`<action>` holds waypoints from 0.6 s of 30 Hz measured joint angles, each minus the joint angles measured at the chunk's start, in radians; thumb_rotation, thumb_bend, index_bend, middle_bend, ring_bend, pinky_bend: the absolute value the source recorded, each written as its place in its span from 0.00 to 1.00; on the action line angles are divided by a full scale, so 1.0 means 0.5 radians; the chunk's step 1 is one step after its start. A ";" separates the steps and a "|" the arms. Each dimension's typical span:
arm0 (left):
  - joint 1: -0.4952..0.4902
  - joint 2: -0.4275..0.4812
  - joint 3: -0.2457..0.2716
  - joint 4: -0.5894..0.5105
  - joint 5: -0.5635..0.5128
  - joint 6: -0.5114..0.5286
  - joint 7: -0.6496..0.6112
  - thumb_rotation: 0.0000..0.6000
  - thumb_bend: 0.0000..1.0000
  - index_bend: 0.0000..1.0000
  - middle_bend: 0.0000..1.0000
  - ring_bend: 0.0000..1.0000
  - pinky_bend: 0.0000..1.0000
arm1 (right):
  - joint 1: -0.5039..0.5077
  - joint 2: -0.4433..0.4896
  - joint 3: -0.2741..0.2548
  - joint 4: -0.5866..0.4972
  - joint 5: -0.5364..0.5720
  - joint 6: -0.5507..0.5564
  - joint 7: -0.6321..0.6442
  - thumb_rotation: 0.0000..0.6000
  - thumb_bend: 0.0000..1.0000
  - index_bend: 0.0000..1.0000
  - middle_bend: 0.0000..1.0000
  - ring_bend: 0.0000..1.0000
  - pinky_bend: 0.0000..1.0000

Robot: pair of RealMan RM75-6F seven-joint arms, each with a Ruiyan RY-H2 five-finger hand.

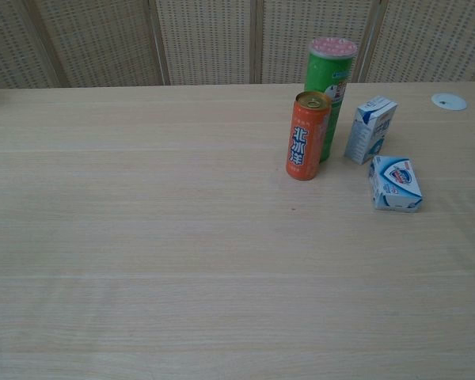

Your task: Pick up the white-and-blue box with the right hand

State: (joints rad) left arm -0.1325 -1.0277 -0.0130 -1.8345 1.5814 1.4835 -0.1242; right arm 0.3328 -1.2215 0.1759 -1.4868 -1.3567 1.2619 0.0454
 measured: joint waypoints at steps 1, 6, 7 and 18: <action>-0.003 -0.002 -0.001 0.001 -0.002 -0.006 0.000 0.95 0.27 0.19 0.33 0.08 0.00 | -0.001 -0.001 0.000 -0.003 0.002 -0.001 0.011 0.72 0.25 0.00 0.00 0.00 0.00; -0.009 -0.013 -0.005 0.000 -0.002 -0.015 -0.001 0.94 0.27 0.19 0.33 0.08 0.00 | -0.002 -0.012 -0.005 -0.006 0.004 -0.018 0.086 0.72 0.25 0.00 0.00 0.00 0.00; -0.008 -0.014 -0.005 -0.001 0.003 -0.009 0.000 0.95 0.27 0.19 0.33 0.08 0.00 | -0.003 -0.013 -0.008 -0.007 -0.001 -0.018 0.095 0.72 0.25 0.00 0.00 0.00 0.00; -0.033 -0.015 -0.023 0.016 0.017 -0.028 -0.031 0.94 0.27 0.19 0.33 0.08 0.00 | 0.037 0.067 -0.054 -0.154 -0.004 -0.194 0.101 0.73 0.25 0.00 0.00 0.00 0.00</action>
State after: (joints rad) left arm -0.1491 -1.0351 -0.0246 -1.8263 1.5896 1.4694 -0.1396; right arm 0.3514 -1.1882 0.1490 -1.5638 -1.3585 1.1647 0.0958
